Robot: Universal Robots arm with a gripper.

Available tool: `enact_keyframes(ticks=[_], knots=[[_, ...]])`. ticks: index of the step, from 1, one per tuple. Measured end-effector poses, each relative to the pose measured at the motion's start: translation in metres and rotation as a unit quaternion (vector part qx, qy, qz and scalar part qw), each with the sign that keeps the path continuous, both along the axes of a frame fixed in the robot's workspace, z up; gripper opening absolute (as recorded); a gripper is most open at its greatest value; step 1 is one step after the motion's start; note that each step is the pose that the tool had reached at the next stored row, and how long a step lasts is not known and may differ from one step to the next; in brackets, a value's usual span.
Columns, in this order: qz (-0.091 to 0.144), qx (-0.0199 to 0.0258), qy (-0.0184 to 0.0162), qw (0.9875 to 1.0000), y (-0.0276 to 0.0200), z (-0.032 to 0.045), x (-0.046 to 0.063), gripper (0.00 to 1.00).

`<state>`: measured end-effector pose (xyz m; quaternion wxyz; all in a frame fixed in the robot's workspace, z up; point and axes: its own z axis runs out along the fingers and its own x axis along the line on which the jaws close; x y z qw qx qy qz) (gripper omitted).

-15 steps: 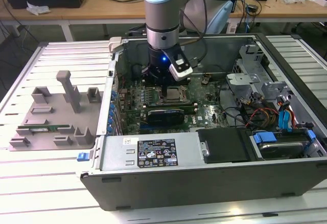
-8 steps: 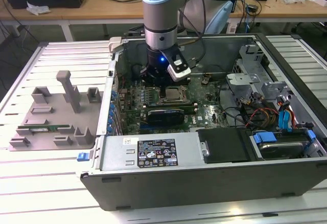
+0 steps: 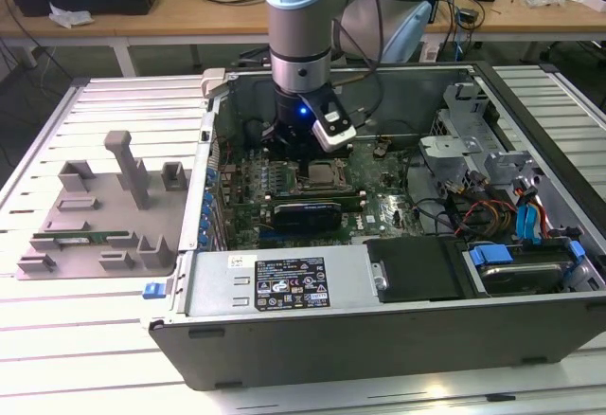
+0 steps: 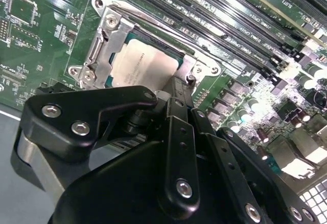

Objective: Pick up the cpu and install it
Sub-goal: 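Close the cpu cover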

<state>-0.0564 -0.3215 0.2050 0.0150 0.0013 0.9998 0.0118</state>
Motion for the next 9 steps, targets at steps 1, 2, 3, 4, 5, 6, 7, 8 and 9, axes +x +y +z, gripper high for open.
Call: enact_keyframes(ticks=[1,2,3,4,5,6,7,8,9], knots=[[0.0,0.0001,-0.0003,1.0,0.0001,-0.0002,0.0012,0.11],[0.0,0.0,-0.0001,1.0,0.0,-0.0001,0.0027,0.11],[0.0,0.0001,-0.0001,1.0,0.0,-0.0001,0.003,0.11],[0.0,0.0,-0.0001,1.0,0.0,-0.0001,0.003,0.11],[0.0,0.0,-0.0001,1.0,0.0,-0.0001,0.003,0.11],[0.0,0.0,-0.0001,1.0,0.0,-0.0001,0.0031,0.11],[0.0,0.0,-0.0001,1.0,0.0,-0.0001,0.0031,0.11],[0.0,0.0,-0.0001,1.0,0.0,0.0,0.0032,0.11],[0.0,0.0,-0.0001,1.0,0.0,0.0022,0.0032,0.11]])
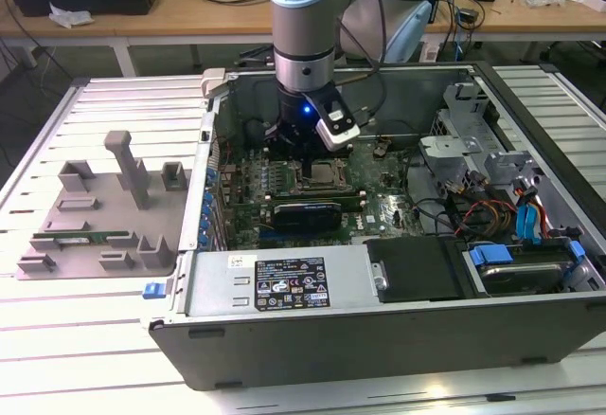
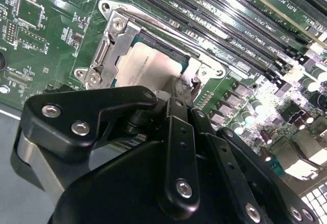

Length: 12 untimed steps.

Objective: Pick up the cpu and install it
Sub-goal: 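Close the cpu cover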

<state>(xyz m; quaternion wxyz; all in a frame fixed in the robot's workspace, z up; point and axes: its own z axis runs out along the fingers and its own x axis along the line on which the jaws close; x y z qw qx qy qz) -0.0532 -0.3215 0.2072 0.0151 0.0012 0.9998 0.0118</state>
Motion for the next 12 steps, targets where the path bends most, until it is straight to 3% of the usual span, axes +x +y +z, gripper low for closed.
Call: enact_keyframes(ticks=[9,12], knots=[[0.0,0.0,-0.0002,1.0,0.0,0.023,0.0,0.11],[0.0,-0.0006,-0.0002,1.0,0.0,0.0246,0.001,0.11]])
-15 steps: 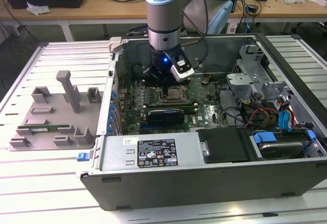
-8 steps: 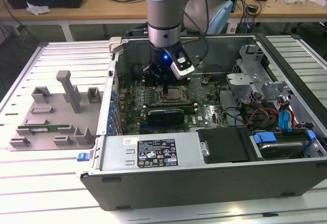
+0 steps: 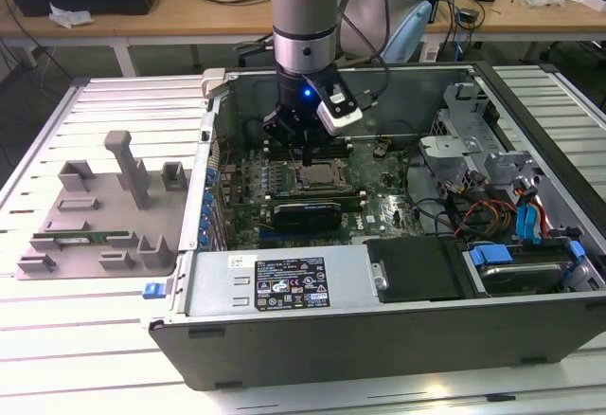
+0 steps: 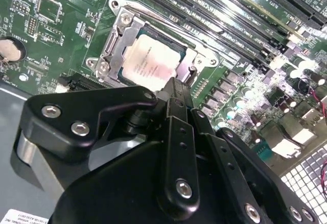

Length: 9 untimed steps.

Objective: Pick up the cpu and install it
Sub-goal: 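Close the cpu cover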

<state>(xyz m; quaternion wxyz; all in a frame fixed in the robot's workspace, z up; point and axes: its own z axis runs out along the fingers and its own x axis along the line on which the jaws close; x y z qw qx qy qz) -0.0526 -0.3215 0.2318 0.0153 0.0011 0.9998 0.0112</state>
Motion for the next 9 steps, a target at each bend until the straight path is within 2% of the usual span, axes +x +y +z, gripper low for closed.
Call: enact_keyframes(ticks=[1,4,6,9], knots=[[0.0,-0.0001,0.0,1.0,0.0,0.0,0.002,0.11],[0.0,-0.0007,0.0,1.0,0.0,0.0,0.018,0.11],[0.0,-0.0006,0.0,1.0,-0.0001,0.0,0.021,0.11],[0.0,-0.0029,0.0,1.0,0.0003,0.0089,0.021,0.11]])
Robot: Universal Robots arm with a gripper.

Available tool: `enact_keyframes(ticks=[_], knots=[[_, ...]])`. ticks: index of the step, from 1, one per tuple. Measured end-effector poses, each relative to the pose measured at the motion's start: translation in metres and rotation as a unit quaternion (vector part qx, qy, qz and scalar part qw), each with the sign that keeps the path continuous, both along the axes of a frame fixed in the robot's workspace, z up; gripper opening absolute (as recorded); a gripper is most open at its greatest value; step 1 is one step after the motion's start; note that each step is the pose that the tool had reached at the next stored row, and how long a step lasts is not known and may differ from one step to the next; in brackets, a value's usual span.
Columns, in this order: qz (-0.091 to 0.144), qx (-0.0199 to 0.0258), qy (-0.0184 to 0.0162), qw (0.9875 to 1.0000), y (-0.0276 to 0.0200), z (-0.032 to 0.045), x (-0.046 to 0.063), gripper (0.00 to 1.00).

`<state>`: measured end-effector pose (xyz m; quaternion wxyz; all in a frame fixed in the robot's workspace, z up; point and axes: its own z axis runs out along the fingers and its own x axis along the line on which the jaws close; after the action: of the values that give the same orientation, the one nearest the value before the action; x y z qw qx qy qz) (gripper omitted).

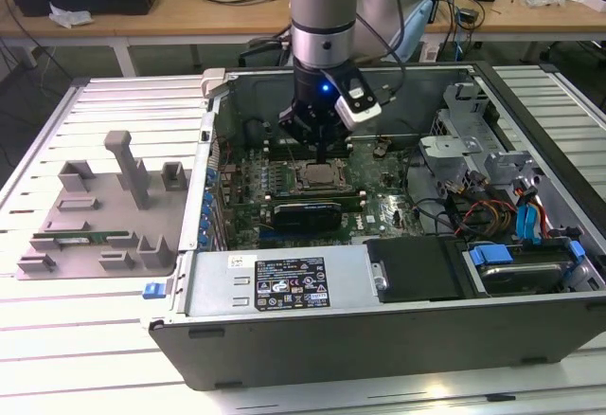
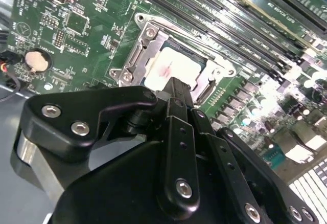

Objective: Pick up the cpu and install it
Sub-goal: 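Close the cpu cover, then install the first cpu locking lever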

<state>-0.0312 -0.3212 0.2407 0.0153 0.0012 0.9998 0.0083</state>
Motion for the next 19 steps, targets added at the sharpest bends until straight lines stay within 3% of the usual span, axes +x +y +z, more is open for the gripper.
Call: enact_keyframes(ticks=[3,19], knots=[[0.0,-0.002,0.0,1.0,0.0003,0.005,0.0,0.11],[0.0,-0.0039,0.0,1.0,0.001,0.0072,-0.0015,0.11]])
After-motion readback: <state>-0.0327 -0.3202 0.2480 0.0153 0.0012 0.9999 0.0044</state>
